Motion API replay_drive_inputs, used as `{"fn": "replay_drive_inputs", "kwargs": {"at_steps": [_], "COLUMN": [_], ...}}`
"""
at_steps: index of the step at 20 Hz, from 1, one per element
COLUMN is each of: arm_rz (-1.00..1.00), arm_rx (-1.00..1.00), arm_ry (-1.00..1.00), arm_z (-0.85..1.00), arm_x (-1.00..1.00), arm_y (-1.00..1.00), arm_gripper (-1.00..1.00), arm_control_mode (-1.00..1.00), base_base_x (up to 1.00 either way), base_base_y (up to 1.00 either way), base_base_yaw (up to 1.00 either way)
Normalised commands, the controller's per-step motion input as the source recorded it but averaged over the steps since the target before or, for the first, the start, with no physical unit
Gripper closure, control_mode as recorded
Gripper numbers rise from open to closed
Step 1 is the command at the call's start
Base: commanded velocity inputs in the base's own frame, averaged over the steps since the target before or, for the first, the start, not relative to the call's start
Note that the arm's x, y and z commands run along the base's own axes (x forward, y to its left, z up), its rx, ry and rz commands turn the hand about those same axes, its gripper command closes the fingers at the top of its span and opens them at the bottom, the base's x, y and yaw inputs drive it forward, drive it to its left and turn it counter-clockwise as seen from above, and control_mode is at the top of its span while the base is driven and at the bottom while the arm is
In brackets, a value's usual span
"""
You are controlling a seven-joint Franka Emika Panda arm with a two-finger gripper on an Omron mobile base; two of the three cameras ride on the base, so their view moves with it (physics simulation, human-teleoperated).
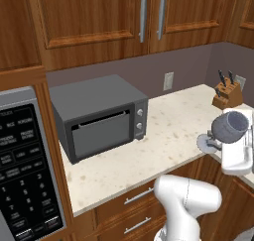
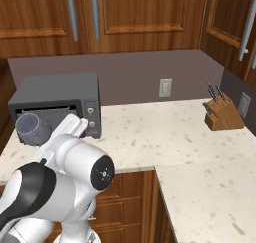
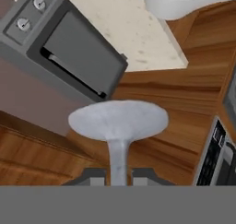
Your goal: Retrieve the wine glasses from the counter and place one next to each plate.
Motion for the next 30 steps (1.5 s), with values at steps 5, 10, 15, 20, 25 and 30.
{"fn": "replay_drive_inputs", "kwargs": {"at_steps": [5,10,15,20,25,30], "arm_rz": [0.0,0.0,0.0,0.0,0.0,0.0], "arm_rx": [-0.07,0.0,0.0,0.0,0.0,0.0], "arm_ry": [-0.04,0.0,0.0,0.0,0.0,0.0], "arm_z": [0.23,0.0,0.0,0.0,0.0,0.0], "arm_x": [-0.5,0.0,0.0,0.0,0.0,0.0], "arm_y": [0.12,0.0,0.0,0.0,0.0,0.0], "arm_gripper": [1.0,1.0,1.0,1.0,1.0,1.0], "arm_control_mode": [1.0,1.0,1.0,1.0,1.0,1.0], "base_base_x": [-0.38,-1.0,-0.83,-0.02,0.0,0.0], "base_base_y": [0.15,0.24,0.12,0.0,0.0,0.0], "base_base_yaw": [0.01,0.13,0.55,0.99,1.0,1.0]}}
